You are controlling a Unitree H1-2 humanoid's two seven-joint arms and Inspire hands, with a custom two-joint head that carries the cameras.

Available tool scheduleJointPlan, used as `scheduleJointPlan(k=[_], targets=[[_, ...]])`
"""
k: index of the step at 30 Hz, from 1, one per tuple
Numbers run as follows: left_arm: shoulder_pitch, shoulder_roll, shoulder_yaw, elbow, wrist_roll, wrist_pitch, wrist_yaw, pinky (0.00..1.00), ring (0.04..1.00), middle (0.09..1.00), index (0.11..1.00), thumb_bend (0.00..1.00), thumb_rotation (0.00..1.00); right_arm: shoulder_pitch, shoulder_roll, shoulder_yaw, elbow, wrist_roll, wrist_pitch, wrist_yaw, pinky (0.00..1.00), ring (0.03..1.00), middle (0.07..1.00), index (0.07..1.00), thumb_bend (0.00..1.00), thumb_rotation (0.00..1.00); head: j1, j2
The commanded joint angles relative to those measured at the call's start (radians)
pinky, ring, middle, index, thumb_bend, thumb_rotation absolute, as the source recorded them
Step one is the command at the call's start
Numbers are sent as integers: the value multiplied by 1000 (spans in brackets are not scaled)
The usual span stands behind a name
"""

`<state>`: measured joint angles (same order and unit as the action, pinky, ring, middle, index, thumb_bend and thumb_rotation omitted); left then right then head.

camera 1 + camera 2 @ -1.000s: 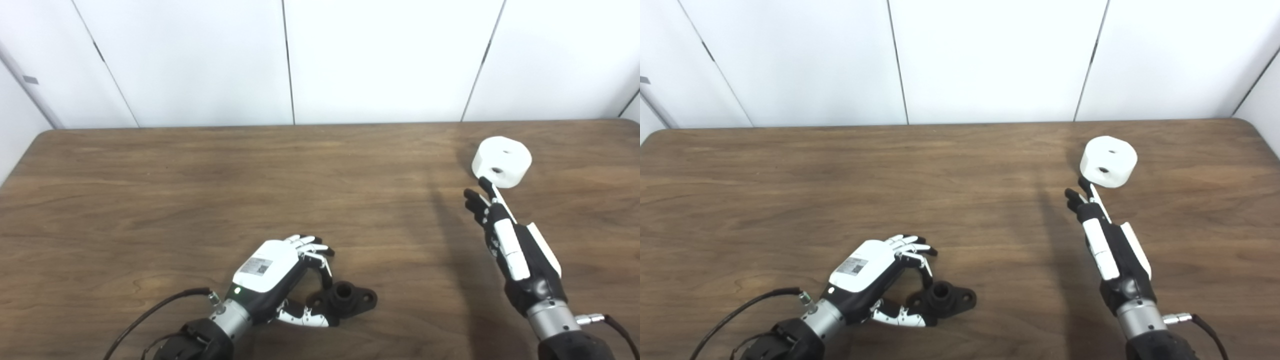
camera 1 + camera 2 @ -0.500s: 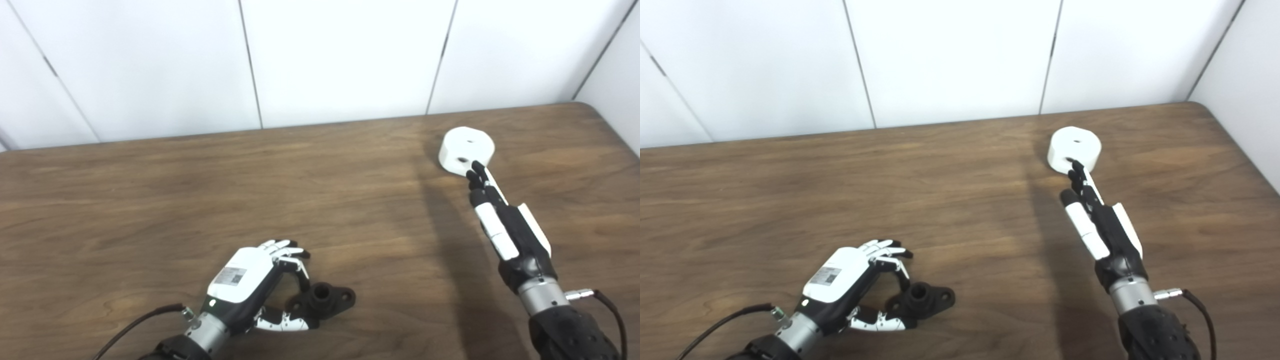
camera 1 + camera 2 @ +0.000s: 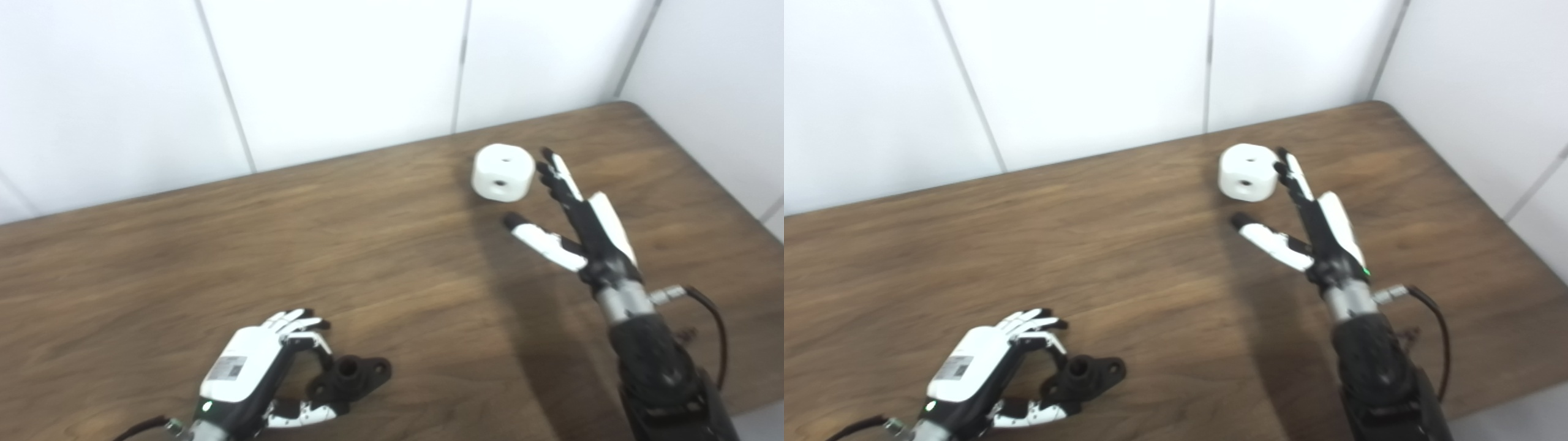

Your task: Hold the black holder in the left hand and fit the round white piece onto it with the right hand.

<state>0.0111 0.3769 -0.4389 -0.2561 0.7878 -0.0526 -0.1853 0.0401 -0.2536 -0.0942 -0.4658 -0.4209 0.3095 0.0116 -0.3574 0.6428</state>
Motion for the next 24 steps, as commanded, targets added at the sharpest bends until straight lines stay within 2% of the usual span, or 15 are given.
scheduleJointPlan(k=[1,7,13,20,24], targets=[[50,60,4,69,38,27,-56,874,887,806,486,523,53,-49,-24,-7,4,-34,-45,-31,947,952,964,991,645,625,-1,1],[52,67,13,87,29,2,-41,860,882,804,486,523,54,-144,-67,-4,78,-70,-26,-12,993,998,985,968,737,509,-17,-5],[59,69,26,96,19,-6,-34,861,885,804,486,523,54,-226,-126,32,185,-106,-42,-5,1000,1000,996,959,796,420,-29,-12],[65,71,34,93,24,-12,-36,852,882,802,486,523,53,-310,-173,67,275,-135,-24,20,1000,1000,1000,947,815,393,-41,-20],[65,72,35,95,27,-16,-39,847,881,800,486,523,54,-351,-200,90,316,-161,-13,42,1000,1000,1000,940,826,417,-46,-23]])
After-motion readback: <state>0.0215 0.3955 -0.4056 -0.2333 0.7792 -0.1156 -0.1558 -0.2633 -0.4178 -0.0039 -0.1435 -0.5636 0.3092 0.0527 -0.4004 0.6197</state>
